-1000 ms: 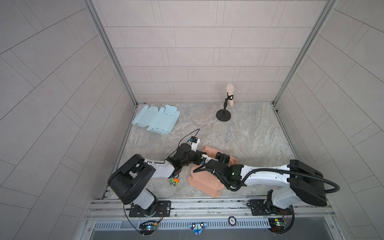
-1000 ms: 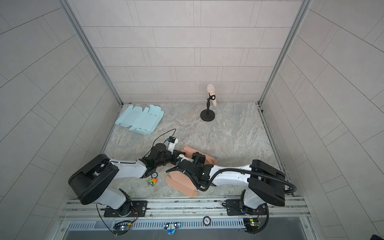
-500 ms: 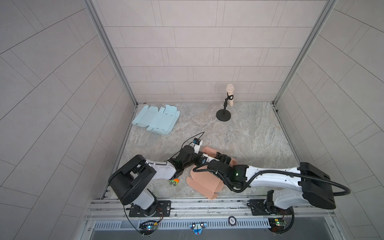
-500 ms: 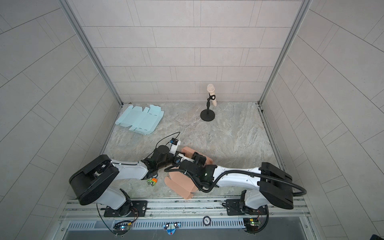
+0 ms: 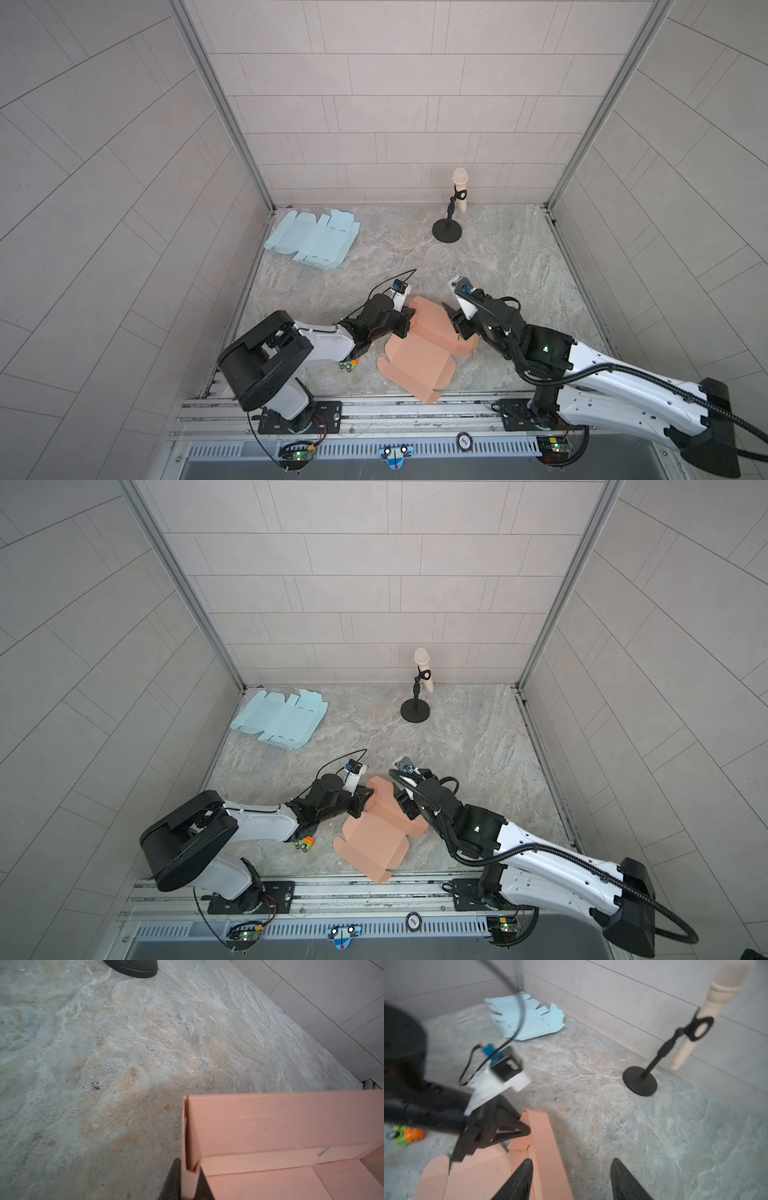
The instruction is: Fold the paper box
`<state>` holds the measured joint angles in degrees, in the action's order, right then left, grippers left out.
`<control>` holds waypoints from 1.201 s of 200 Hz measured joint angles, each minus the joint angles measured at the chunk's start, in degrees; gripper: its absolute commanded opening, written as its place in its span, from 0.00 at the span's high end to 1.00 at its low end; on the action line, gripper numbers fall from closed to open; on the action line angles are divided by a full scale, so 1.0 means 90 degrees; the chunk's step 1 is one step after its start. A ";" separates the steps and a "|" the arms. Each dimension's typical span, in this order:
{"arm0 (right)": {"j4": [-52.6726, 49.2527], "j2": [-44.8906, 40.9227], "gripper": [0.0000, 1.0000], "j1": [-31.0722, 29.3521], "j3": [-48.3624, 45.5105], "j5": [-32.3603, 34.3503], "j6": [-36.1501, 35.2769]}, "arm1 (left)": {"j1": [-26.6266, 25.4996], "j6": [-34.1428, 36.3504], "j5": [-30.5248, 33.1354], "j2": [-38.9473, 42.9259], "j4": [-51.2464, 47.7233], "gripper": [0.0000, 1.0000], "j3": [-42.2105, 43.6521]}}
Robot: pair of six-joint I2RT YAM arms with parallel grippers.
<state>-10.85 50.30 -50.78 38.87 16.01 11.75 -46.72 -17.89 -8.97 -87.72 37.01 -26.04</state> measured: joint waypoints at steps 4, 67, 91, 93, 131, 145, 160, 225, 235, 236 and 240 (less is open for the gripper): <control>-0.0002 0.0027 0.38 0.0153 0.0022 -0.0102 0.0129 | -0.0024 0.0012 0.0027 0.0000 -0.0002 0.86 -0.0007; -0.0034 0.2008 0.41 0.1231 0.0806 -0.2200 0.1557 | -0.0330 0.0265 0.0284 -0.0022 -0.0051 0.85 -0.0291; 0.0367 0.2276 0.43 0.1348 0.0454 -0.2803 0.1996 | -0.0362 0.0318 0.0362 -0.0053 0.0046 0.85 -0.0328; 0.0401 0.2300 0.43 0.1362 0.0415 -0.2854 0.2040 | -0.0362 0.0328 0.0379 -0.0063 0.0058 0.85 -0.0328; 0.0814 0.2480 0.48 0.1438 0.0223 -0.3327 0.2470 | -0.0367 0.0401 0.0529 -0.0282 0.0153 0.86 -0.0328; 0.1003 0.2506 0.48 0.1438 0.0158 -0.3463 0.2584 | -0.0367 0.0408 0.0600 -0.0403 0.0240 0.84 -0.0330; 0.1226 0.2506 0.49 0.1443 0.0019 -0.3577 0.2701 | -0.0367 0.0427 0.0658 -0.0517 0.0342 0.82 -0.0335; 0.1987 0.2506 0.55 0.1481 -0.0410 -0.3728 0.3113 | -0.0384 0.0551 0.0901 -0.0624 0.0481 0.89 -0.0357; 0.2093 0.2506 0.56 0.1484 -0.0464 -0.3708 0.3150 | -0.0398 0.0578 0.0933 -0.0631 0.0488 0.89 -0.0357; 0.2098 0.2506 0.56 0.1484 -0.0466 -0.3706 0.3152 | -0.0398 0.0580 0.0935 -0.0631 0.0491 0.89 -0.0357; 0.2140 0.2506 0.56 0.1484 -0.0483 -0.3701 0.3164 | -0.0403 0.0595 0.0945 -0.0636 0.0498 0.88 -0.0357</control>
<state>8.40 72.86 -37.43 34.52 -17.30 40.23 -50.35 -12.53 -0.47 -93.45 41.50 -29.26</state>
